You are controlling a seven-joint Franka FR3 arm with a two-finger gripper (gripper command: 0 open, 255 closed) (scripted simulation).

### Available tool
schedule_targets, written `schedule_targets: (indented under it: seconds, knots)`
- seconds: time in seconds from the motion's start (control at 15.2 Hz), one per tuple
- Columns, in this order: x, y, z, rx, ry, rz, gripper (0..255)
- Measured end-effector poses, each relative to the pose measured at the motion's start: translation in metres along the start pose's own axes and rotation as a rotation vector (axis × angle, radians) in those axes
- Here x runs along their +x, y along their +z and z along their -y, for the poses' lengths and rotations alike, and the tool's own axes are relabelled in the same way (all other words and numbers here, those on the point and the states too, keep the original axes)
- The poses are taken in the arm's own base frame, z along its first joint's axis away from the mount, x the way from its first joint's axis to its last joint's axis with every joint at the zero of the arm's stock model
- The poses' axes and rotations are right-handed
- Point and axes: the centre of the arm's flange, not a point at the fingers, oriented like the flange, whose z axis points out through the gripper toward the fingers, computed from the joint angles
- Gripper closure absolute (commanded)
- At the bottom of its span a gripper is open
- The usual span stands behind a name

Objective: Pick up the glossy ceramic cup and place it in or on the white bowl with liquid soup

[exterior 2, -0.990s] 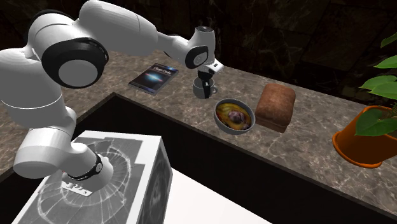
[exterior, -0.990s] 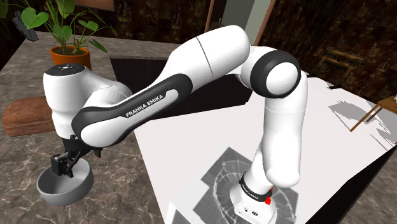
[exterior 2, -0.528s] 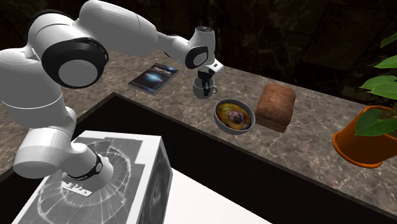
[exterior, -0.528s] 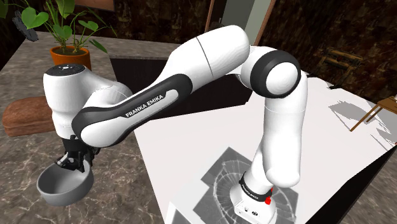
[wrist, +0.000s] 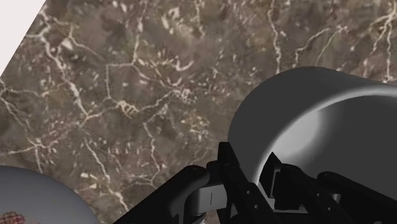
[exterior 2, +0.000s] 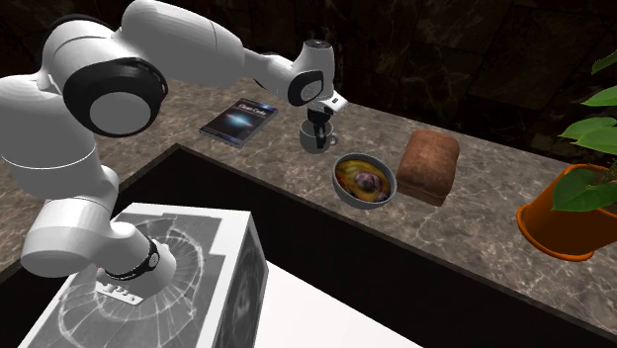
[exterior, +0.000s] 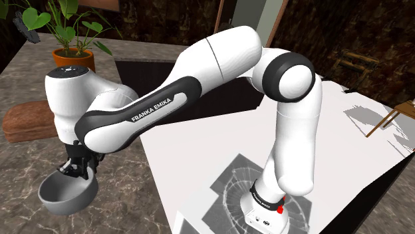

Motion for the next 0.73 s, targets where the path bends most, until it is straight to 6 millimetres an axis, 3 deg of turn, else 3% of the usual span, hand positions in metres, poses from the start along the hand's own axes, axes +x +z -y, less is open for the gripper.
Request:
schedule_targets:
  seconds: [0.73]
  knots:
    - [0.003,-0.054,0.003,0.000,0.000,0.000,255]
